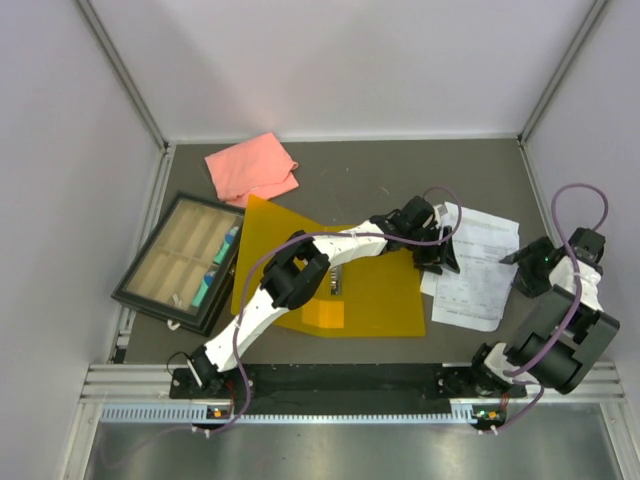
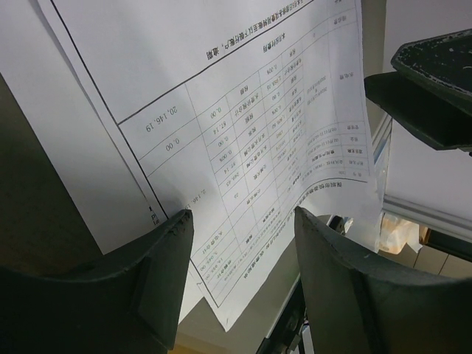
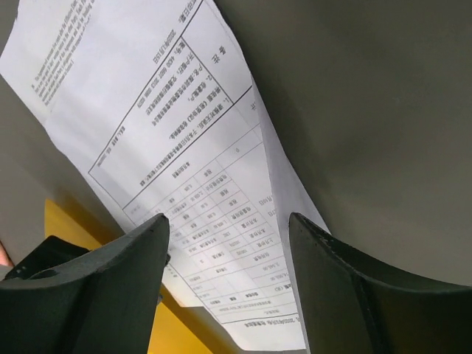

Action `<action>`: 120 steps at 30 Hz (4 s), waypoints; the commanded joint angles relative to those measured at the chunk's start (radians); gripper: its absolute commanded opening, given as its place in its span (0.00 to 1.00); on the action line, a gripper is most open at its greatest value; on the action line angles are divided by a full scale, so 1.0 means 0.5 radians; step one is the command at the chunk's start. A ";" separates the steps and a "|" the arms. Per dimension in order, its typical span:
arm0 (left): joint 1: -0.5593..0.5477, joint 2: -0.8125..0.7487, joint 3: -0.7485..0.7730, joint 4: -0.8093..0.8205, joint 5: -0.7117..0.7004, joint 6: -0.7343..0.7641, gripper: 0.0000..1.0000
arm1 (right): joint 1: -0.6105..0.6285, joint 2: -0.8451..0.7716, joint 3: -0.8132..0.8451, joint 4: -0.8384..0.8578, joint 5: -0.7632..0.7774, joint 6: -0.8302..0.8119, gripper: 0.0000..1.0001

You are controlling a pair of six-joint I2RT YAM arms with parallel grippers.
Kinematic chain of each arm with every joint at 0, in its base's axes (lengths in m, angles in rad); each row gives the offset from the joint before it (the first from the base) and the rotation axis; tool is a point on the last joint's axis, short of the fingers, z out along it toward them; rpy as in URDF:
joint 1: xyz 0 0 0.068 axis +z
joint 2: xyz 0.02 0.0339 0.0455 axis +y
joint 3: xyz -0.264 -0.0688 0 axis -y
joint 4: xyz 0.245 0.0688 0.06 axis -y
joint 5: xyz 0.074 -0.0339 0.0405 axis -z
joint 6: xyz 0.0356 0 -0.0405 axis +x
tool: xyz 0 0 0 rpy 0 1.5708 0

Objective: Put the files into the folder

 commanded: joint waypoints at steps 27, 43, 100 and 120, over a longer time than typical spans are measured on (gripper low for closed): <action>0.016 0.113 -0.023 -0.125 -0.080 0.069 0.63 | 0.024 -0.138 -0.154 -0.095 0.549 0.056 0.71; 0.016 0.129 -0.020 -0.103 -0.052 0.066 0.64 | 0.055 -0.100 -0.181 -0.042 0.641 0.035 0.56; 0.068 0.061 -0.207 -0.152 -0.160 0.042 0.66 | 0.061 0.022 -0.209 0.068 0.371 -0.018 0.85; 0.114 0.181 -0.134 -0.134 -0.043 0.045 0.66 | 0.196 -0.002 -0.295 0.151 -0.334 -0.011 0.77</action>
